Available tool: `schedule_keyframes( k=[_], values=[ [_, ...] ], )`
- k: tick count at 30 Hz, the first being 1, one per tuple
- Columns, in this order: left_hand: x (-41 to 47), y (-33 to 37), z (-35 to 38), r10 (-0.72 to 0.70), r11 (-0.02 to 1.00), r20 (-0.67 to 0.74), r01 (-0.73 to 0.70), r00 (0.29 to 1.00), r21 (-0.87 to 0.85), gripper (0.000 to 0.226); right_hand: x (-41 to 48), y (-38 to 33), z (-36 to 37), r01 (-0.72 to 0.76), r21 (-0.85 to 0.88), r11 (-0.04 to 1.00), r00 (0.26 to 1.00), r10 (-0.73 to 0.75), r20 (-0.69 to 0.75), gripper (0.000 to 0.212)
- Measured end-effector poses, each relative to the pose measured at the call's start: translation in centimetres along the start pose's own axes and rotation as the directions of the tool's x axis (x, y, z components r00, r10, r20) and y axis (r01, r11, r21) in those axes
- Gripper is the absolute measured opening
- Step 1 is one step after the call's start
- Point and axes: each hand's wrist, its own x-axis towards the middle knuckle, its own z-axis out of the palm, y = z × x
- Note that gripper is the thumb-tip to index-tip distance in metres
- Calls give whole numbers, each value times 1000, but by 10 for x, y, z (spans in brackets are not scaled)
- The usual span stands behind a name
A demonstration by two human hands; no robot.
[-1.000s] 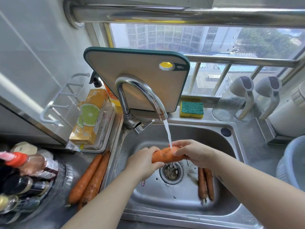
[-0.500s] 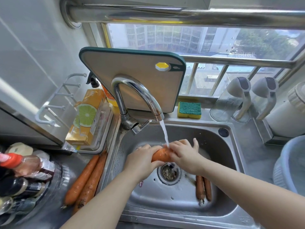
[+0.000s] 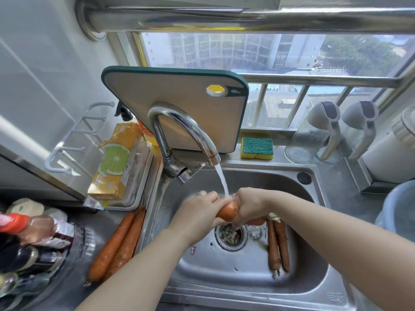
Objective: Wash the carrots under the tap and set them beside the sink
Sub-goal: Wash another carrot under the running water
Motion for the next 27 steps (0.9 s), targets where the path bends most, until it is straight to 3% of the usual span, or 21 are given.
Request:
schedule_keyframes(
  k=[3, 5, 9, 13, 16, 19, 20, 22, 24, 27],
  values=[
    [-4, -12, 0, 115, 993, -58, -113, 992, 36, 47, 0, -1, -7, -118, 445, 888, 968, 2, 252, 29],
    [-8, -17, -1, 117, 993, -101, -114, 988, 29, 47, -4, -4, -11, -168, 606, 777, 950, -38, 311, 39],
    [-8, -26, -5, 4, 993, 66, 3, 998, -119, 48, -10, -11, -8, -167, 647, 744, 943, -71, 324, 48],
    [0, -20, -12, 26, 994, 110, -14, 994, -106, 48, -14, -6, -4, -227, 683, 695, 952, 9, 307, 51],
    [10, -12, -13, 32, 986, 150, -6, 988, -166, 50, -16, 2, -6, -184, 581, 793, 978, 87, 190, 44],
    [15, -11, -10, -44, 945, 130, 84, 991, -316, 51, -21, 3, -6, 0, 226, 974, 989, 33, -142, 43],
    [16, -12, -9, -96, 927, 120, 133, 988, -351, 49, -23, 3, -5, 71, 138, 988, 977, -40, -210, 38],
    [20, -15, -9, -187, 904, 118, 218, 975, -368, 46, -30, 4, 1, 154, -24, 988, 966, -156, -206, 32],
    [24, -14, -12, -219, 882, 164, 267, 962, -387, 47, -31, 8, 10, 120, -271, 955, 957, -184, -226, 57],
    [25, -10, -12, -163, 800, 271, 288, 949, -526, 49, -28, 8, 12, 42, -353, 935, 899, -190, -395, 44]
  ],
)
